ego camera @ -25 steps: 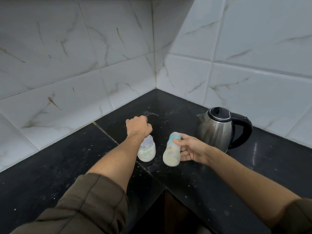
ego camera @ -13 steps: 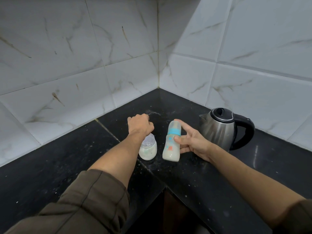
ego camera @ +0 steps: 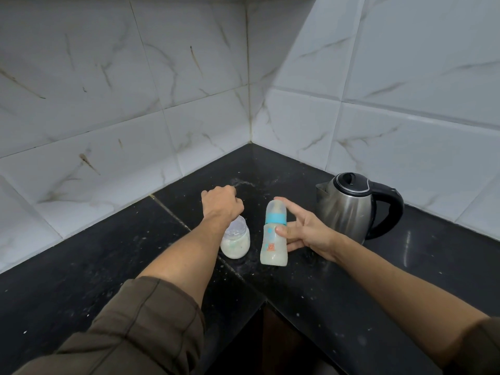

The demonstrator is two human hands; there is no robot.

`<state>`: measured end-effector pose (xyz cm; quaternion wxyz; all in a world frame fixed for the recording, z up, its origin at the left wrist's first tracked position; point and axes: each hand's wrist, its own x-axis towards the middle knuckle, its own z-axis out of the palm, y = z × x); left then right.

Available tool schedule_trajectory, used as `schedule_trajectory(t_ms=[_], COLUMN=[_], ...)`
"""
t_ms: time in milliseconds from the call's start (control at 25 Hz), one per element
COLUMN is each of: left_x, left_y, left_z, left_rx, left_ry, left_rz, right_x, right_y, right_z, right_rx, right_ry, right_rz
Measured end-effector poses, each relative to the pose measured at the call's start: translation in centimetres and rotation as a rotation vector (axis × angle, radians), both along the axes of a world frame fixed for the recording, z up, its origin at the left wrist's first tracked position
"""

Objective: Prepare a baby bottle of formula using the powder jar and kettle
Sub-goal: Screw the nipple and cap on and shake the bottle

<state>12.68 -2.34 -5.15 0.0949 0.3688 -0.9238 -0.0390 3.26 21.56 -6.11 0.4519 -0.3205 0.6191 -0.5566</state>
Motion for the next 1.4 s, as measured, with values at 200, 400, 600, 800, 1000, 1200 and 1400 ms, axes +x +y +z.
schedule_trajectory(t_ms=[200,400,600,800,1000,1200,1400], left_x=[0.2,-0.1,0.0,0.1,0.0,0.1,0.1], left_y=[-0.2,0.3,0.3,0.1,0.1,0.0,0.1], left_z=[0.2,0.2,0.2,0.2,0.2,0.2,0.4], left_rx=[-0.006,0.001,0.002,-0.007,-0.004,-0.008,-0.006], left_ry=[-0.004,-0.006,-0.004,0.007,0.003,-0.003,-0.005], left_rz=[-0.001,-0.021,-0.019,-0.015,-0.011,-0.007,-0.010], right_x=[-0.6,0.2,-0.2,-0.1,0.8,0.2,-0.1], right_y=[-0.2,0.1,0.1,-0.4,-0.5,-0.9,-0.9], right_z=[-0.6,-0.8,0.0,0.0,-0.8,-0.4,-0.5], right_rx=[-0.027,0.054,0.076,0.065,0.126,0.132,0.113], right_ry=[-0.247,-0.240,-0.225,-0.223,-0.185,-0.254,-0.207], right_rz=[-0.350,-0.110,-0.150,-0.262,-0.095,-0.253,-0.217])
